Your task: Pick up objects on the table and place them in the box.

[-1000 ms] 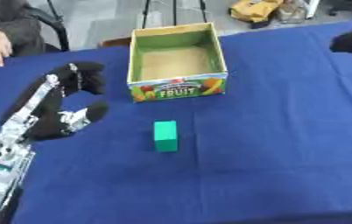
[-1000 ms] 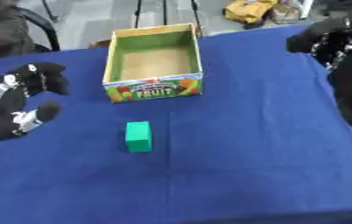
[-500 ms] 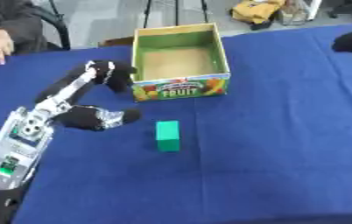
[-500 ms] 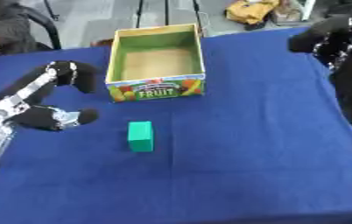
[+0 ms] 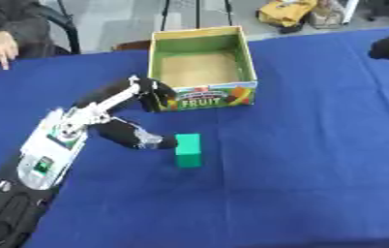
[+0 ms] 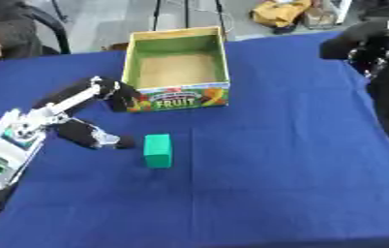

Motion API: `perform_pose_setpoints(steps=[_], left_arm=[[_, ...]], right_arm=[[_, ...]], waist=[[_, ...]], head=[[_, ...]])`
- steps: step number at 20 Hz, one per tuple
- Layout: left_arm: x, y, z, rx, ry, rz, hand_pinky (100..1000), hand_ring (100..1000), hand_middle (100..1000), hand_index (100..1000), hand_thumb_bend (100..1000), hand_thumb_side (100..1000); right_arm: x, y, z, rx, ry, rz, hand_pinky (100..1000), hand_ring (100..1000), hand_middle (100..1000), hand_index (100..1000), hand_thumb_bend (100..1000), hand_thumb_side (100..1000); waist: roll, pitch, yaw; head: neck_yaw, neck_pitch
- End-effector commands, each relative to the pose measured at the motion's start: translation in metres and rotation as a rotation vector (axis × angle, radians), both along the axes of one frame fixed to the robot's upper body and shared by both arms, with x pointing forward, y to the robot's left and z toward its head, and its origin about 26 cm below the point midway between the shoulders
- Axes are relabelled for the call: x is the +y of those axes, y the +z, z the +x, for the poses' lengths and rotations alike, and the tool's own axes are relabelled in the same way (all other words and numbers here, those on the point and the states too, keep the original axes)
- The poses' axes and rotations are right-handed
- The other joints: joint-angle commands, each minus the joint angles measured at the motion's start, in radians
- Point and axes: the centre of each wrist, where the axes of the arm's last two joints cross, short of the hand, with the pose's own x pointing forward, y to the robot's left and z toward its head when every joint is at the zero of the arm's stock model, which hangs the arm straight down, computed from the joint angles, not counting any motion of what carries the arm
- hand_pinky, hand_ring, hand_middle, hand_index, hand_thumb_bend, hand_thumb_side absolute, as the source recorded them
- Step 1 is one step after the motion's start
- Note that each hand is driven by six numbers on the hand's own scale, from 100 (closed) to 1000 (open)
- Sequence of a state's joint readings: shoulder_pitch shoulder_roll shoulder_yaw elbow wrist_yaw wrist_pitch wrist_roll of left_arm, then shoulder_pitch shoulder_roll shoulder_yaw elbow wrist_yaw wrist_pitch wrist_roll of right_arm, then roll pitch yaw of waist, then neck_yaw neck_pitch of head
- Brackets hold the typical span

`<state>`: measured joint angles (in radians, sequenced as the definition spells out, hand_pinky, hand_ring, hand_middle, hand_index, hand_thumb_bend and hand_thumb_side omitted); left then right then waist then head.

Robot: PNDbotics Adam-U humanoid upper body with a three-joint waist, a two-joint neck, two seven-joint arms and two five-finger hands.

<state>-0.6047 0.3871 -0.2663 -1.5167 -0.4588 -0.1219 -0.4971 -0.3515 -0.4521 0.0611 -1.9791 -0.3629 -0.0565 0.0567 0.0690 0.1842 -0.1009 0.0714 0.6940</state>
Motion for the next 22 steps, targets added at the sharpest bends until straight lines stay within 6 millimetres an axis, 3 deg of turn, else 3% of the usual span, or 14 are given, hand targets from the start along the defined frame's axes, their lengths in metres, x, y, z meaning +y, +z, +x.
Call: perform_pose_setpoints(steps=[1, 13, 22], left_arm=[[-0.006, 0.006, 0.007, -0.042, -0.009, 0.061, 606, 616, 622, 826, 761, 537], [-0.032, -0.011, 0.021, -0.115, -0.050, 0.239, 649, 676, 684, 857, 819, 511], [-0.042, -0.028, 0.026, -0.178, -0.043, 0.324, 654, 685, 692, 868, 711, 424]], right_arm=[[0.001, 0.008, -0.003, -0.031, 0.015, -0.006, 719, 673, 555, 613, 100, 859], [0.003, 0.009, -0.003, -0.030, 0.021, -0.006, 719, 673, 554, 613, 100, 861], [0.003, 0.009, -0.003, -0.029, 0.023, -0.006, 719, 674, 554, 613, 100, 862]], waist=[[-0.004, -0.018, -0.001], [-0.003, -0.015, -0.010], [-0.001, -0.015, -0.015]], head=[[0.004, 0.007], [0.011, 0.008], [0.013, 0.006]])
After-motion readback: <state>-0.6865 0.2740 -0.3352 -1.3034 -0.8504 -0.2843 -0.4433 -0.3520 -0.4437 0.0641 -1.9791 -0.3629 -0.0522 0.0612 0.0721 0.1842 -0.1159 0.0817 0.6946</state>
